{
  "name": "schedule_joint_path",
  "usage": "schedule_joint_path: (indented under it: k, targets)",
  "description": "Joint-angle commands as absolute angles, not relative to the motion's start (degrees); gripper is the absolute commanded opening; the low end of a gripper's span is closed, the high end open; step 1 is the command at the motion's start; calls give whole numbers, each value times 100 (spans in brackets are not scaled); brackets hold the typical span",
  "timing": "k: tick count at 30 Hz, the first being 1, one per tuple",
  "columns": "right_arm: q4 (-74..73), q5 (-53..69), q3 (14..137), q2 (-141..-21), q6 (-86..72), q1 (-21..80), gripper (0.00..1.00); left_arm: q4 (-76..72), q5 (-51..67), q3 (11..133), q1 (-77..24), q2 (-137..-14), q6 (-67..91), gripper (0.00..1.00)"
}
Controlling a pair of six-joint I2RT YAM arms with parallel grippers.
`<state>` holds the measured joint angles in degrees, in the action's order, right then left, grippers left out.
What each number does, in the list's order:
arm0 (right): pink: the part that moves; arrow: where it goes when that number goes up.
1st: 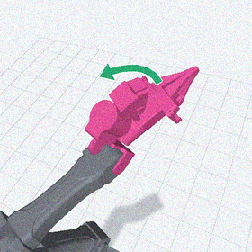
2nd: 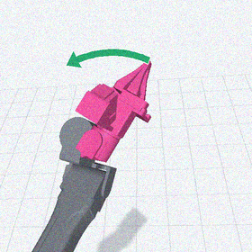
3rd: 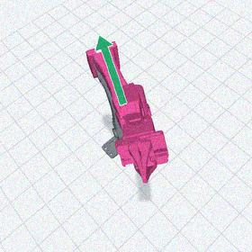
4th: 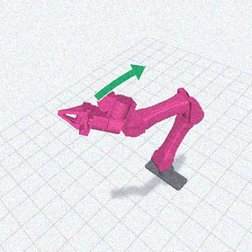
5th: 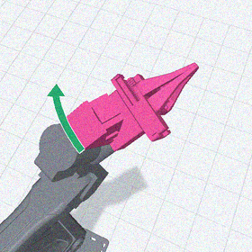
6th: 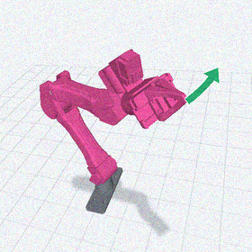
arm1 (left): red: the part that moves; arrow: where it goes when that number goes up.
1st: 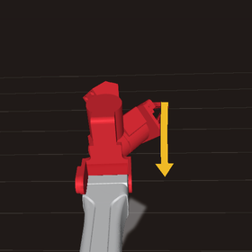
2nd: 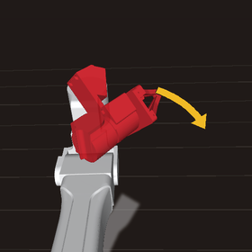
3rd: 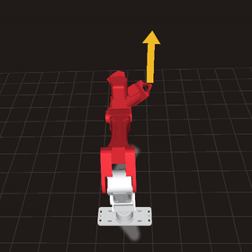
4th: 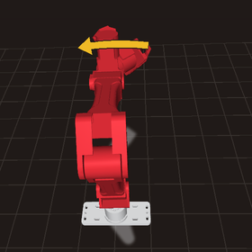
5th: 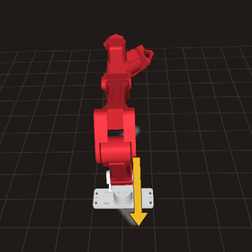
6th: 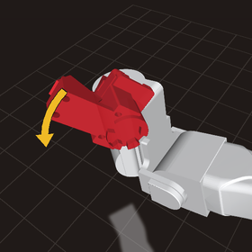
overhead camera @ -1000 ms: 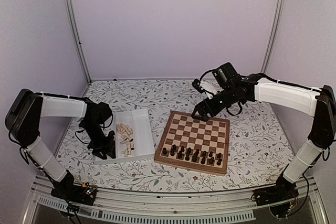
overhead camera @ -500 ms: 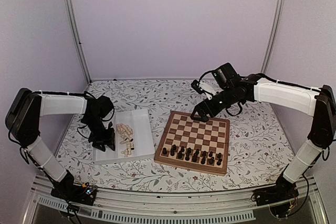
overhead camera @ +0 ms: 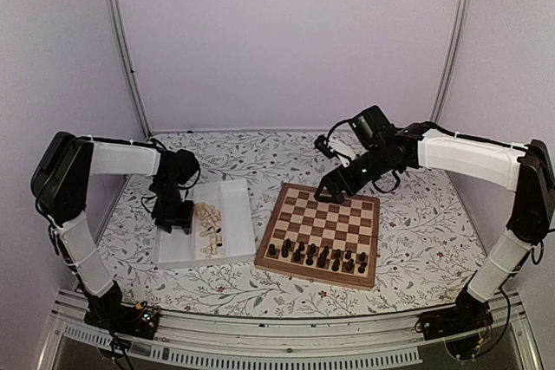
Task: Set up the chess pieces on the board
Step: Pick up the chess piece from the storage box.
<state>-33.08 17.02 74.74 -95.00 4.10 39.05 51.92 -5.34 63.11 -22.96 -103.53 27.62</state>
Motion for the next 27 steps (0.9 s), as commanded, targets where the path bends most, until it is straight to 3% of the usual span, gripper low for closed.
schedule_joint_path:
  k: [1,27]
  targets:
    - [-3365,1848,7623,-9595,435,3918,91,5341,-928,6365,-2275,-10321,2775,52]
    - [-3463,2232,7741,-9956,405,3920,87,5529,-1807,7076,-2064,-10907,2472,54]
